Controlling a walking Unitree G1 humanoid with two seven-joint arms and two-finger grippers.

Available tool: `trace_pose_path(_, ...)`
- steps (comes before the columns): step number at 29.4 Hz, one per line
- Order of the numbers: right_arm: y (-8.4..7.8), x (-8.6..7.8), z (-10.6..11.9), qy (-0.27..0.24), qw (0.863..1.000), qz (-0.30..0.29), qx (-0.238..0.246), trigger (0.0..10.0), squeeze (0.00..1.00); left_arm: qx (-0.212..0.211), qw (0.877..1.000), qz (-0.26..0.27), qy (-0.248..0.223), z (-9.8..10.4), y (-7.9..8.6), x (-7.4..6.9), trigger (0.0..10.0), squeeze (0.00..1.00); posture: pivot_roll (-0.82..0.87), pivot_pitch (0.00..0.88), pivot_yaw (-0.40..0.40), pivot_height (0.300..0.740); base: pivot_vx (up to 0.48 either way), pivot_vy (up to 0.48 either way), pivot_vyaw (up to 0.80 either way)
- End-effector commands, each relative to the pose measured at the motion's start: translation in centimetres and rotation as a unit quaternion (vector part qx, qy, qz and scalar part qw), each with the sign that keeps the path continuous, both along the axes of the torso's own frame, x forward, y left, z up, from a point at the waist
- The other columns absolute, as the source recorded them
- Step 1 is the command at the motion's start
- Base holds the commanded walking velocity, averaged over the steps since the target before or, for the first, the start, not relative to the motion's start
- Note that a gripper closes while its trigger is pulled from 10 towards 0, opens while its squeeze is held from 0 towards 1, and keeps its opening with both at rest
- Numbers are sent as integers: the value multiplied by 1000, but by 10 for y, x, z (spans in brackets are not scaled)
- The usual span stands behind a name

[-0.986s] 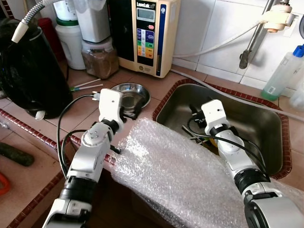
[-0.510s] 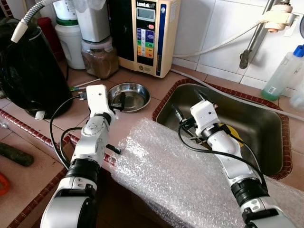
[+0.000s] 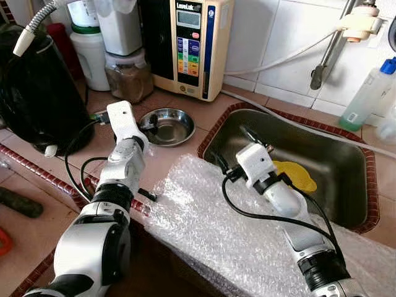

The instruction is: Kitchen organization

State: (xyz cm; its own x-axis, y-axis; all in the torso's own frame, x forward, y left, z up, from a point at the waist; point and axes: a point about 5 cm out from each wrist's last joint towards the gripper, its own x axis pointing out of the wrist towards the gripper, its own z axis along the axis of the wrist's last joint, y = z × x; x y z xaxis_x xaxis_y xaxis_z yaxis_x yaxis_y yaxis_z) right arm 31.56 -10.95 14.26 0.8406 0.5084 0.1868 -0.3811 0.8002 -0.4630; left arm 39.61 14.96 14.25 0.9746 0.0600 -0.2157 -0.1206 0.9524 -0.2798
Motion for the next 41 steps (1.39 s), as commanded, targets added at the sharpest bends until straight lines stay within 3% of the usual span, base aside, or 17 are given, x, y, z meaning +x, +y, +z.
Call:
trace_pose_path(1, 1, -3, -2, 7, 1000, 5, -7, 10000, 1000, -21, 1000, -7, 9, 3, -5, 2, 10000, 0, -1, 2, 35, 740, 0, 0, 0)
trace_pose_path(4, 2, -6, -2, 14, 1000, 2, -8, 10000, 1000, -43, 998, -10, 41, -4, -10, 2, 10000, 0, -6, 3, 43, 740, 0, 0, 0)
trace_pose_path(10, 4, -10, -3, 27, 1000, 3, -7, 10000, 1000, -55, 997, -16, 56, -6, -14, 2, 10000, 0, -4, 2, 49, 740, 0, 0, 0)
trace_pose_path(11, 5, -10, -4, 30, 1000, 6, -6, 10000, 1000, -56, 997, -18, 59, -6, -15, 2, 7725, 0, -4, 2, 50, 740, 0, 0, 0)
trace_pose_path(12, 6, -11, -4, 34, 999, 11, -7, 10000, 1000, -58, 996, -19, 62, -7, -15, 2, 4745, 0, -4, 2, 51, 740, 0, 0, 0)
trace_pose_path(13, 7, -12, -4, 37, 999, 16, -8, 10000, 1000, -60, 996, -18, 64, -7, -15, 2, 549, 0, -4, 2, 51, 740, 0, 0, 0)
trace_pose_path(14, 8, -14, -5, 46, 999, 27, -9, 10000, 1000, -64, 996, -17, 65, -7, -14, 2, 0, 0, -4, 1, 53, 740, 0, 0, 0)
trace_pose_path(25, 1, -15, -7, 72, 996, 47, -24, 10000, 1000, -58, 993, 35, 96, -19, 8, -3, 0, 0, 0, 0, 54, 740, 0, 0, 0)
trace_pose_path(28, -1, -13, -6, 72, 996, 48, -30, 10000, 1000, -109, 988, 48, 99, -21, 10, -4, 0, 0, 5, 0, 53, 740, 0, 0, 0)
trace_pose_path(41, -5, -9, -5, 71, 996, 42, -42, 10000, 1000, -57, 992, 45, 103, -24, 27, -7, 0, 0, 12, 0, 58, 740, 0, 0, 0)
